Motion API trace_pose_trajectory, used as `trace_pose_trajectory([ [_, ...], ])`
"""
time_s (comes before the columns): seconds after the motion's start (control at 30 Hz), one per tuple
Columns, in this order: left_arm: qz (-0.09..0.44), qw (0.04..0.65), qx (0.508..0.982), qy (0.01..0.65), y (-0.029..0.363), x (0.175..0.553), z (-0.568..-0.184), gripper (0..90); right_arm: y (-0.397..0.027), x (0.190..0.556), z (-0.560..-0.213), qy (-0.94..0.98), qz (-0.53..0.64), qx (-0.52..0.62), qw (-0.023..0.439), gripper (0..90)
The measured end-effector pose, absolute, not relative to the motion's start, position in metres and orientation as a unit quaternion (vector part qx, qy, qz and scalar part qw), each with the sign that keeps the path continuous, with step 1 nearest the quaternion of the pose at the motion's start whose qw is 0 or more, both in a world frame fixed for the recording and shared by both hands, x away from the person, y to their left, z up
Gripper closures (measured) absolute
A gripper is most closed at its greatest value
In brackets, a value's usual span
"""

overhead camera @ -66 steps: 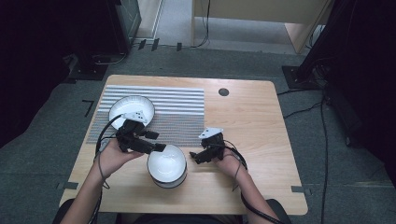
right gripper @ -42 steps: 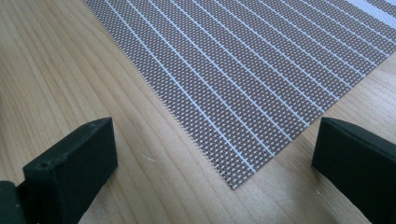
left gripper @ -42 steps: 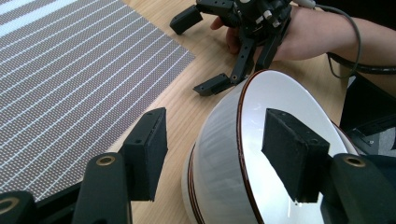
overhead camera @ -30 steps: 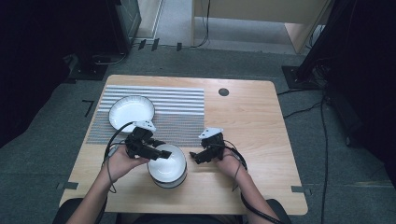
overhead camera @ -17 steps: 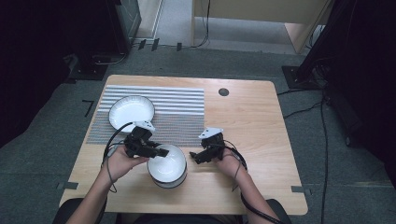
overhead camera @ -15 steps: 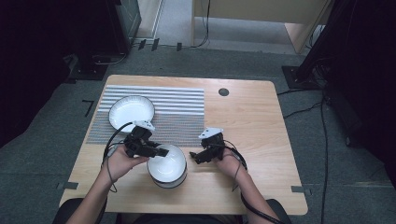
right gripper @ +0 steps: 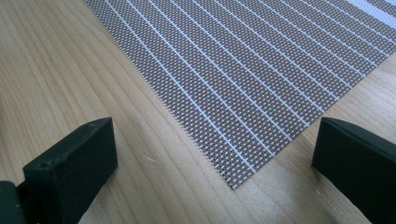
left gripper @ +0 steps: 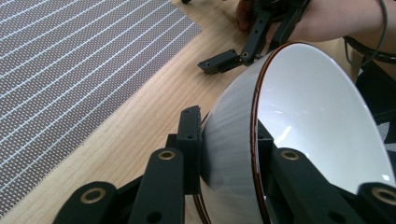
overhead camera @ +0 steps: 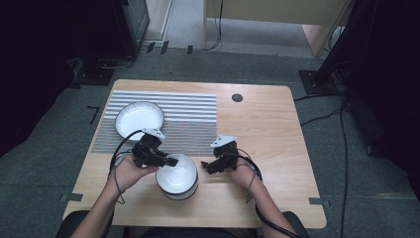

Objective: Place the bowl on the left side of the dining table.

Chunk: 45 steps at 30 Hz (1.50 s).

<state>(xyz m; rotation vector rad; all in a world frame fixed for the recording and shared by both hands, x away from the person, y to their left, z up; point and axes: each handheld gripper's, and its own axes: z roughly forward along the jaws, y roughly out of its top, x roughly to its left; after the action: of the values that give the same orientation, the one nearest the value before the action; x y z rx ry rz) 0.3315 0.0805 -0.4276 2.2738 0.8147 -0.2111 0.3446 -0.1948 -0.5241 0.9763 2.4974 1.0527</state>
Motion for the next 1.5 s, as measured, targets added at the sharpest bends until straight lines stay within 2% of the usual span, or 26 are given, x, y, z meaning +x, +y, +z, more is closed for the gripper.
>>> trace_pose_trajectory([
  [0.17,-0.079,0.362,0.875,0.311,0.081,0.332,-0.429,78.3,-0.195,0.345,-0.524,0.860,0.362,0.336,0.130,0.0],
  [1.03,-0.123,0.397,0.865,0.281,0.087,0.335,-0.414,75.9,-0.195,0.342,-0.524,0.857,0.361,0.342,0.134,0.0],
  [1.5,-0.103,0.392,0.870,0.280,0.091,0.336,-0.402,76.1,-0.196,0.340,-0.524,0.853,0.360,0.353,0.136,0.0],
])
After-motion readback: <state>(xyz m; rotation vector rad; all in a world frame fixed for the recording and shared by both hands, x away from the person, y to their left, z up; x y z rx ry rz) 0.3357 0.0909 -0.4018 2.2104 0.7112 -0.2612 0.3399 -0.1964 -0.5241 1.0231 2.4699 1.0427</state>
